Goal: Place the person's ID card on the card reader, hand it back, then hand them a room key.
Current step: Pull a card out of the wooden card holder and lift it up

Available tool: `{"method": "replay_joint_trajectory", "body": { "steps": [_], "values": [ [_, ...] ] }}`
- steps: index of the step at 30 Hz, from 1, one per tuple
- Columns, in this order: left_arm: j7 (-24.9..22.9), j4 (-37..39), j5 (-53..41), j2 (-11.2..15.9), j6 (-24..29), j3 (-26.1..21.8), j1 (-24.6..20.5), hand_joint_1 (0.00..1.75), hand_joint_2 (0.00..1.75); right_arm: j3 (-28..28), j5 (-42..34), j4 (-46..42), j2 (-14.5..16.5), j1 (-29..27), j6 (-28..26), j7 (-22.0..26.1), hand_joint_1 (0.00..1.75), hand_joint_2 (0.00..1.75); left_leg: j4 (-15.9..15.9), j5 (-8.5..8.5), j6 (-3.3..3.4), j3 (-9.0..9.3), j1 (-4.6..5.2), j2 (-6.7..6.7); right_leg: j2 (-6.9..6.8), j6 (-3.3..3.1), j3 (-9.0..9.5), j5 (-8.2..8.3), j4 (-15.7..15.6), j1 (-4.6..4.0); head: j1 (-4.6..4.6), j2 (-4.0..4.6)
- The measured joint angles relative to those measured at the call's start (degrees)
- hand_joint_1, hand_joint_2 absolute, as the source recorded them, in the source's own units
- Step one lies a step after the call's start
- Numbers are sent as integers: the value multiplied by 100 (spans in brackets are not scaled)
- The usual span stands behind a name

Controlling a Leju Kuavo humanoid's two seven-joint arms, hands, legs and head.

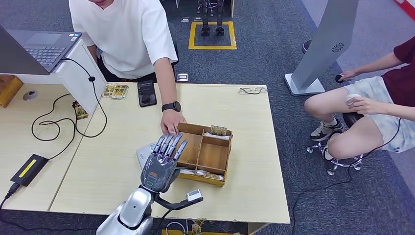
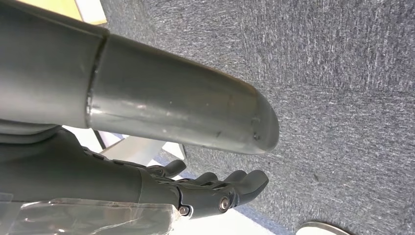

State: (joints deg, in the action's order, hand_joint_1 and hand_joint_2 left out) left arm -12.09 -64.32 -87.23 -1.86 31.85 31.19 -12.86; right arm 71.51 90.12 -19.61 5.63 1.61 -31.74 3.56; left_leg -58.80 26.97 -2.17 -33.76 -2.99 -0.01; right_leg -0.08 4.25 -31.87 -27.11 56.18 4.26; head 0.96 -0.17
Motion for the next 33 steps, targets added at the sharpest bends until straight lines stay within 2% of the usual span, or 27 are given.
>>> {"method": "replay_joint_trajectory", "body": {
  "steps": [3,10,19,33],
  "values": [
    [9,7,0,10,-20,0,-2,175,175,-5,0,-2,-1,0,0,1,0,0,0,0,0,1,0,0,0,0,1,0,0,0,0,0],
    [214,82,0,84,-261,0,14,175,175,-10,0,-2,-7,0,-3,17,0,0,0,0,0,-1,0,0,0,0,0,0,0,0,0,0],
    [815,217,40,198,-591,15,-75,175,175,-110,0,-2,-24,11,-29,-19,0,0,0,1,0,1,0,0,0,0,2,-1,0,0,0,0],
    [848,256,82,277,-586,81,-123,175,175,-155,0,-2,-45,13,-41,7,0,0,1,0,0,19,0,0,-1,0,22,-1,0,0,0,0]
  ]
}}
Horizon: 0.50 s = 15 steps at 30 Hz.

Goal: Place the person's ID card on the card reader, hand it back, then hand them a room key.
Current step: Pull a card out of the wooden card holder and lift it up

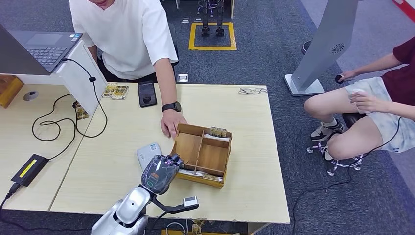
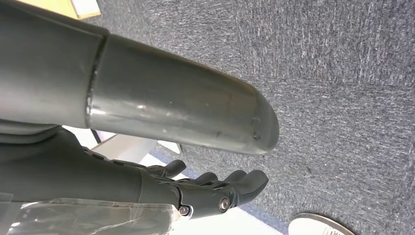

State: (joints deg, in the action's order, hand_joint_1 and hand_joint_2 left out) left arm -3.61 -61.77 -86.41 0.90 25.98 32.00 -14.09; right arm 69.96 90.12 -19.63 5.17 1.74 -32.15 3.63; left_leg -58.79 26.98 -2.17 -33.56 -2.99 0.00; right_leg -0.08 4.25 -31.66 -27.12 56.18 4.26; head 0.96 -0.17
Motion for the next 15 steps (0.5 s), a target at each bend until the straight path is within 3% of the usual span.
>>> {"method": "replay_joint_trajectory", "body": {
  "steps": [8,15],
  "values": [
    [0,0,24,2,59,4,2,175,175,-1,0,0,-4,0,-1,3,0,0,0,0,0,0,0,0,0,0,0,0,0,0,0,0],
    [27,-138,362,3,631,4,72,175,175,-2,-2,2,-4,-6,-17,41,0,0,0,0,0,-4,0,1,0,0,-6,0,0,0,0,0]
  ]
}}
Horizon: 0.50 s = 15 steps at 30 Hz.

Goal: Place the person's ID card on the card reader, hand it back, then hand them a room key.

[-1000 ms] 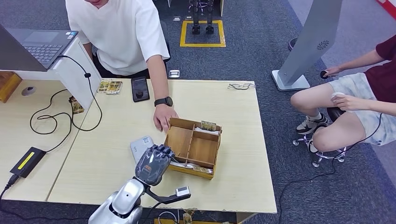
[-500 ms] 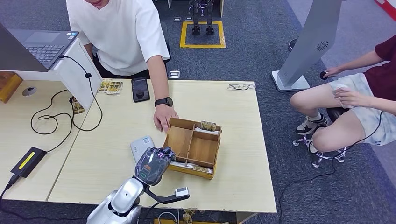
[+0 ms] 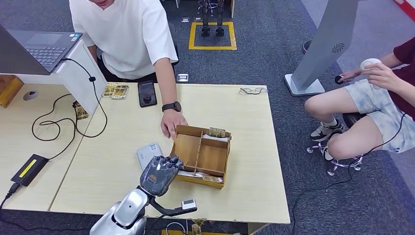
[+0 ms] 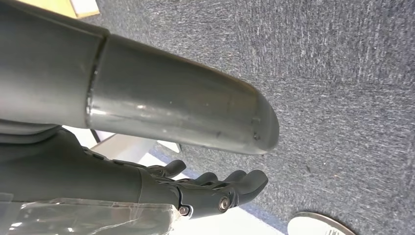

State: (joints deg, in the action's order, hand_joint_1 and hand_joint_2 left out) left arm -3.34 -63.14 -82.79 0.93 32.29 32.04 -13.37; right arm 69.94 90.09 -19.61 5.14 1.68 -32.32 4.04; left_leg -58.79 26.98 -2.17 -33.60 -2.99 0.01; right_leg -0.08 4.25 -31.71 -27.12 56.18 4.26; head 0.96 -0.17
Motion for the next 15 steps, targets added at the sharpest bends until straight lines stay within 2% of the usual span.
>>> {"method": "replay_joint_trajectory", "body": {
  "steps": [7,15],
  "values": [
    [72,-728,448,-25,179,-81,-80,175,175,0,2,14,0,1,-48,69,0,0,0,0,0,-5,0,0,0,0,-6,0,0,0,0,0],
    [153,-1303,722,-133,147,-198,-593,175,175,-13,2,85,-1,35,-88,74,0,0,0,-1,0,-5,0,0,1,0,-6,1,0,0,-1,0]
  ]
}}
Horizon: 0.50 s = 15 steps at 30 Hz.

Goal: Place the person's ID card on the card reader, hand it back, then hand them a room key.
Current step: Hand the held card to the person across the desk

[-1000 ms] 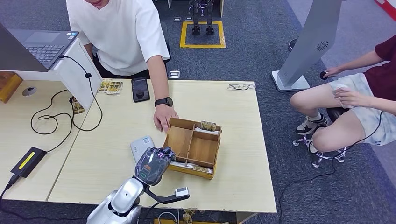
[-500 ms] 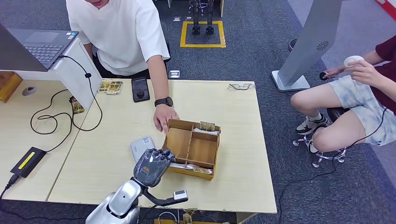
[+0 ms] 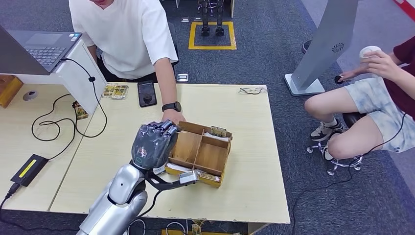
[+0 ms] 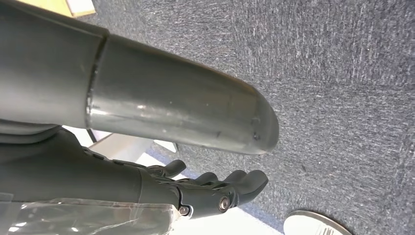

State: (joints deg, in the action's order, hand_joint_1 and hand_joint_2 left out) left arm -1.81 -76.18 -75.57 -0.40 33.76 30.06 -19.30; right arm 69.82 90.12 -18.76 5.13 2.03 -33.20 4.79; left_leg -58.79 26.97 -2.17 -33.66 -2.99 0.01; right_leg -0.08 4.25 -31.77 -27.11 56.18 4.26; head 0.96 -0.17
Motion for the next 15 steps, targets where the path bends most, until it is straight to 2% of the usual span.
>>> {"method": "replay_joint_trajectory", "body": {
  "steps": [6,15],
  "values": [
    [19,-63,121,-39,-36,-59,-292,175,175,-15,0,84,-5,48,-14,-2,0,0,0,0,0,0,0,1,1,0,-1,0,0,0,0,0],
    [19,-65,144,-71,-46,-70,-367,175,175,-28,0,131,-9,68,-16,-7,0,0,0,1,0,-1,0,0,1,0,-3,-1,0,0,1,0]
  ]
}}
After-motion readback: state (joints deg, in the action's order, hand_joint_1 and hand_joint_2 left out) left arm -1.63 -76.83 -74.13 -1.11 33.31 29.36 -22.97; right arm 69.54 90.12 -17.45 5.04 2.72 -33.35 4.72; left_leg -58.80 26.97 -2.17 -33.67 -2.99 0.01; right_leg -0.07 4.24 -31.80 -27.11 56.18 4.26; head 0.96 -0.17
